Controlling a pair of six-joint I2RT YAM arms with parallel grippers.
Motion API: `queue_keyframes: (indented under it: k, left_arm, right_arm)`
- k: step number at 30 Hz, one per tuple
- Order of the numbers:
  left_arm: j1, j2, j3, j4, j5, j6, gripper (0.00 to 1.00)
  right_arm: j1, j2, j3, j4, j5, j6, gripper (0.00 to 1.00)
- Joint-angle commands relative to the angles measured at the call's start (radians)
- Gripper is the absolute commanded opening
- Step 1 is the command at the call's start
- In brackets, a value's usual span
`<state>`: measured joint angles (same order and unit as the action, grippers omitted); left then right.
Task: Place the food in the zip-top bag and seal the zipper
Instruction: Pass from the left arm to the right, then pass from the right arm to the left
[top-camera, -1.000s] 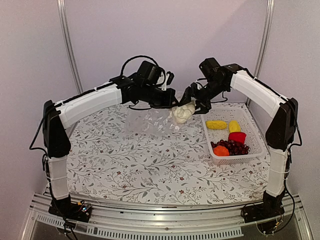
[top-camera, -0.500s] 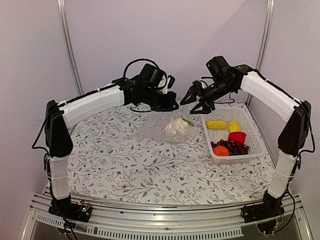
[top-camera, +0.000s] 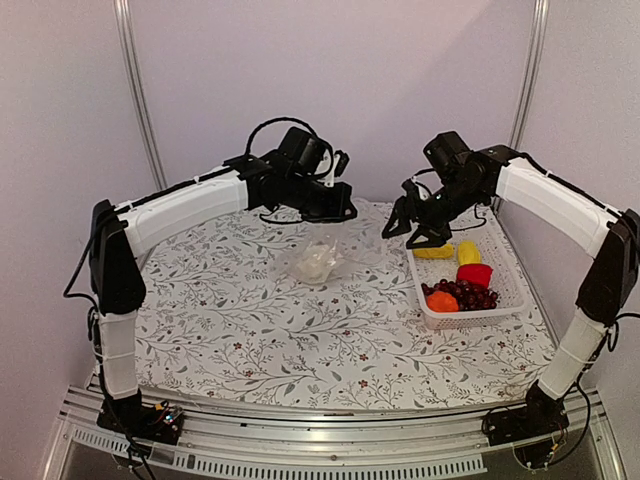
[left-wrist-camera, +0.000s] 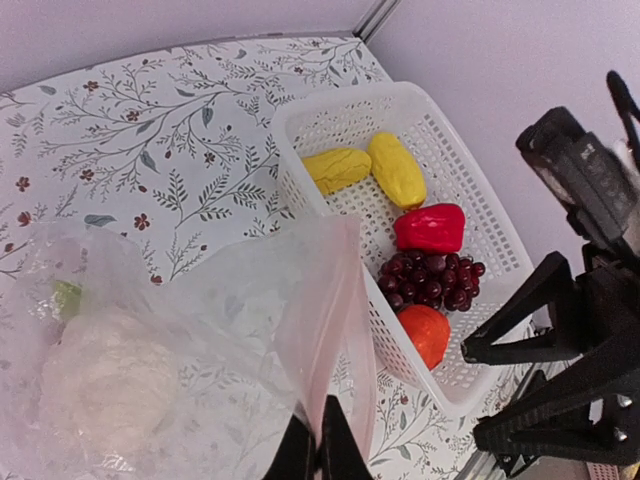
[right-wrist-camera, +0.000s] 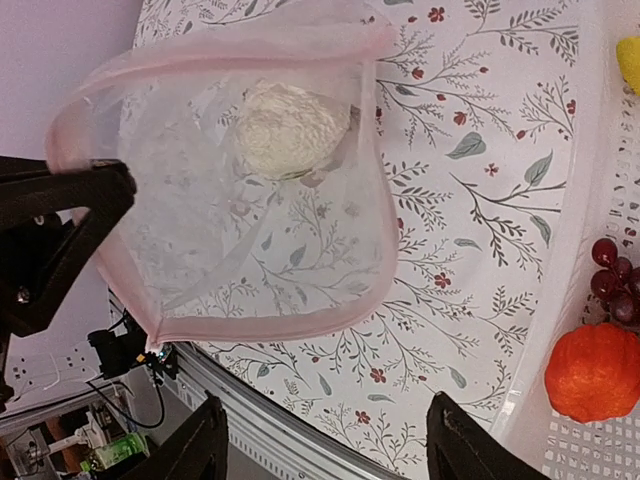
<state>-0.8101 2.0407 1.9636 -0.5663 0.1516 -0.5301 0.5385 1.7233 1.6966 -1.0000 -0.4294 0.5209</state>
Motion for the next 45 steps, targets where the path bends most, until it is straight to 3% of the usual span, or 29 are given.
queue_keyframes:
  k: [1,7,11,15,18,20,24,27,29,33,39,45]
  left_arm:
    - [0.014,-0.037,0.012,-0.011,0.022,-0.008,0.01]
    - [0.015,-0.048,0.012,-0.031,0.015,0.003,0.01]
    - [0.015,-0.054,0.013,-0.060,0.003,0.017,0.02]
    - [0.015,-0.055,0.032,-0.123,-0.037,0.030,0.03]
    - [0.015,-0.049,0.067,-0.199,-0.076,0.044,0.05]
    - [0.015,-0.040,0.094,-0.277,-0.102,0.047,0.09]
    - [0.013,-0.011,0.147,-0.407,-0.121,0.061,0.24]
    - [0.007,-0.007,0.156,-0.451,-0.124,0.067,0.26]
    - [0.003,-0.015,0.156,-0.464,-0.145,0.069,0.21]
    - [-0.003,-0.025,0.232,-0.500,-0.257,0.081,0.01]
    - [-0.001,0.018,0.408,-0.586,-0.491,0.157,0.00]
    - [0.001,0.046,0.418,-0.620,-0.433,0.175,0.00]
  right_arm:
    - [0.003,-0.003,-0.089,0.058,0.100,-0.050,0.68]
    - [0.005,0.061,-0.113,0.189,0.053,-0.031,0.69]
    - [0.008,0.115,-0.083,0.246,0.036,-0.007,0.64]
    - [0.008,0.149,-0.058,0.258,0.017,-0.003,0.40]
    - [0.008,0.155,-0.043,0.259,0.005,-0.007,0.08]
    - [0.011,0.154,-0.011,0.241,-0.007,-0.008,0.00]
    - [0.022,0.139,0.074,0.188,-0.003,-0.013,0.00]
    - [0.023,0.127,0.115,0.170,-0.016,-0.001,0.00]
    - [0.024,0.132,0.133,0.158,-0.033,0.001,0.00]
    - [0.025,0.167,0.206,0.091,-0.059,-0.010,0.00]
    - [0.027,0.214,0.420,-0.057,-0.084,-0.016,0.02]
    - [0.028,0.225,0.449,-0.064,-0.130,0.000,0.05]
